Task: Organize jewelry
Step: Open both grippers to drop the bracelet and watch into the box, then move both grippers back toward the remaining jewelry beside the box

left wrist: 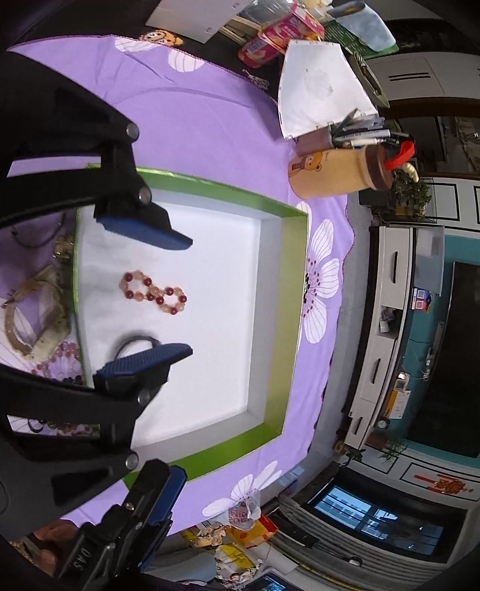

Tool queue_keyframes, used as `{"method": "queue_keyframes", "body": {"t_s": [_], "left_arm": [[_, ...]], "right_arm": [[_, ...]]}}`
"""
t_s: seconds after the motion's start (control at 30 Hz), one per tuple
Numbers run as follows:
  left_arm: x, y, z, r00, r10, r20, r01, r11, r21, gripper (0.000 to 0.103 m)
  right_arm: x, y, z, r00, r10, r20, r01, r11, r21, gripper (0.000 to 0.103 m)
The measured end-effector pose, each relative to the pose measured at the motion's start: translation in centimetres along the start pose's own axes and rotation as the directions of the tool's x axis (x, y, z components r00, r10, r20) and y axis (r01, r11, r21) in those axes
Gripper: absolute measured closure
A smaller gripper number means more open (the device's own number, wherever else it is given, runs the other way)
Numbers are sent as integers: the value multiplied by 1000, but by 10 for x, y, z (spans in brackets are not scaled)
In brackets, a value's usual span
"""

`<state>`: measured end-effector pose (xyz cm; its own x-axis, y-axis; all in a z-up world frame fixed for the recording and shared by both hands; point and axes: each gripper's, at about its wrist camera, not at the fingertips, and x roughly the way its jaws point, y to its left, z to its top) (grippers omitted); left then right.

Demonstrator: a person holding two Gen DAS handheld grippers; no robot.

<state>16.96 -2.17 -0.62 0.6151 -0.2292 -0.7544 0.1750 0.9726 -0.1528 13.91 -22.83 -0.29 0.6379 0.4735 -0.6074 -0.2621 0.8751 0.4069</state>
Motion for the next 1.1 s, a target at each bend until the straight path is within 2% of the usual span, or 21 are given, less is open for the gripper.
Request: {"method": "queue_keyframes", "body": {"t_s": [0.03,0.13,0.23,0.5,0.8,0.97,1.1], "left_arm": [[-4,1,-2,1000,1,3,-1,1000,-5,42],[-20,8,-11,1000,3,12,-2,999,-33,35],[-36,19,-21,1000,16,21,-15,998,-62,27],[-70,47,-65,997,79,7,-77,986,-147,25],[-88,61,-108,991,127,-30,-130,973,-189,25],[-91,61,-127,989,138,-49,-144,972,-186,25],[-82,56,-140,987,141,-83,-152,978,-145,24]], "right_arm": [[-5,0,-3,1000,-5,3,5,1000,-1,64],[-18,1,-10,1000,-7,12,7,1000,-4,61],[-34,1,-20,1000,-12,23,12,1000,1,54],[-65,-1,-44,999,-20,28,19,1000,21,53],[-84,11,-66,1000,-18,12,18,1000,14,53],[-78,23,-82,999,-29,-42,29,1000,-2,50],[-63,37,-100,992,-51,-117,48,999,-25,50]]}}
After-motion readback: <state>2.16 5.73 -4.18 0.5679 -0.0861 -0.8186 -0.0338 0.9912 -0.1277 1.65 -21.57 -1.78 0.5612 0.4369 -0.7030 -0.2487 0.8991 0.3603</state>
